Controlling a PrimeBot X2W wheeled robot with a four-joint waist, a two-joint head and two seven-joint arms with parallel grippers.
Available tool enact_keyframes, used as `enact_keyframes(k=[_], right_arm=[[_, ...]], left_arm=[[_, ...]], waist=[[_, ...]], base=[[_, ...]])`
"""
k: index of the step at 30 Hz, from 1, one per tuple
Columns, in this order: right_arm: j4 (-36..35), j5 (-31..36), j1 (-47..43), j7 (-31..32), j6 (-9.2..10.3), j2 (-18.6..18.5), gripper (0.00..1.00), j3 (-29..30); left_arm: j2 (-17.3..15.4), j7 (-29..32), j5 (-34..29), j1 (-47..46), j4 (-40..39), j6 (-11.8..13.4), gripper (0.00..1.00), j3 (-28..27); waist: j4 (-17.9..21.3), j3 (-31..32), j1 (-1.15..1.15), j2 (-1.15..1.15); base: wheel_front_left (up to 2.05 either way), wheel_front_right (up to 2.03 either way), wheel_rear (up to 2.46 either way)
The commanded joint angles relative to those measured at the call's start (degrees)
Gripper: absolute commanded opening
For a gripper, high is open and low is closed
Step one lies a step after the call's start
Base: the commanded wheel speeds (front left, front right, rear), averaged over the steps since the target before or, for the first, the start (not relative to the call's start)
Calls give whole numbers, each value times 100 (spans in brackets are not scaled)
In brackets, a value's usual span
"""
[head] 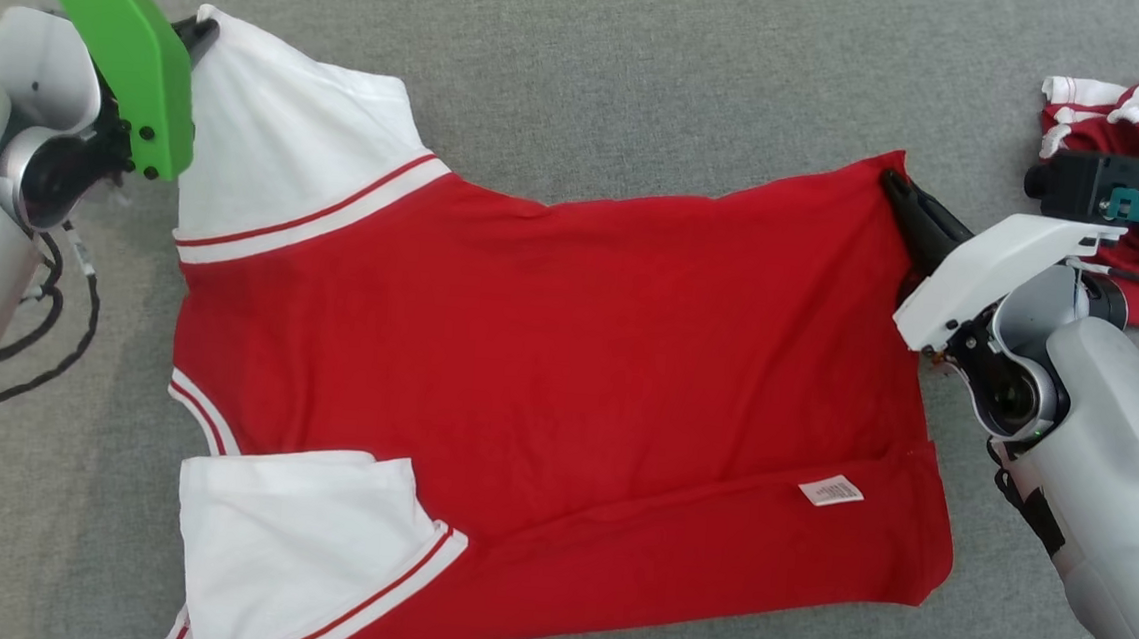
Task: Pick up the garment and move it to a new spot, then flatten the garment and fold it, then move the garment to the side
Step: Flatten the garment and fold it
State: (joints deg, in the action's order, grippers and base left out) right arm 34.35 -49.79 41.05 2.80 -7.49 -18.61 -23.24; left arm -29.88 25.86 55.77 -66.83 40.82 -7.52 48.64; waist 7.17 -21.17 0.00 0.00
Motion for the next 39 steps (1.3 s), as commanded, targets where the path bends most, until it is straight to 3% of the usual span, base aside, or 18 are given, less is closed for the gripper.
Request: enact_keyframes(k=[1, 7, 19, 28, 39], right_arm=[[7, -41, -139, -47, -2, -58, 0, -30], [-66, -163, -413, -10, -2, -226, 0, -154], [44, -320, -961, 102, -2, -551, 0, -333], [284, -387, -1014, 158, -2, -701, 0, -442], [219, -481, -886, 562, -2, -998, 0, -871]], left_arm=[[-12, -3, 134, 139, -73, 8, 0, 39], [-179, 391, 647, 413, -544, 8, 0, 322], [-668, 1940, 1852, 1077, -1692, 26, 0, 633], [-1104, 2927, 2491, 1548, -2760, 425, 0, 799], [-1430, 3467, 2808, 1873, -3694, 860, 0, 946]], waist=[[-145, 248, 0, 0], [-270, 684, 0, 0], [-485, 1351, 0, 0], [-566, 1438, 0, 0], [-611, 1397, 0, 0]], base=[[0, 0, 0], [0, 0, 0], [0, 0, 0], [0, 0, 0], [0, 0, 0]])
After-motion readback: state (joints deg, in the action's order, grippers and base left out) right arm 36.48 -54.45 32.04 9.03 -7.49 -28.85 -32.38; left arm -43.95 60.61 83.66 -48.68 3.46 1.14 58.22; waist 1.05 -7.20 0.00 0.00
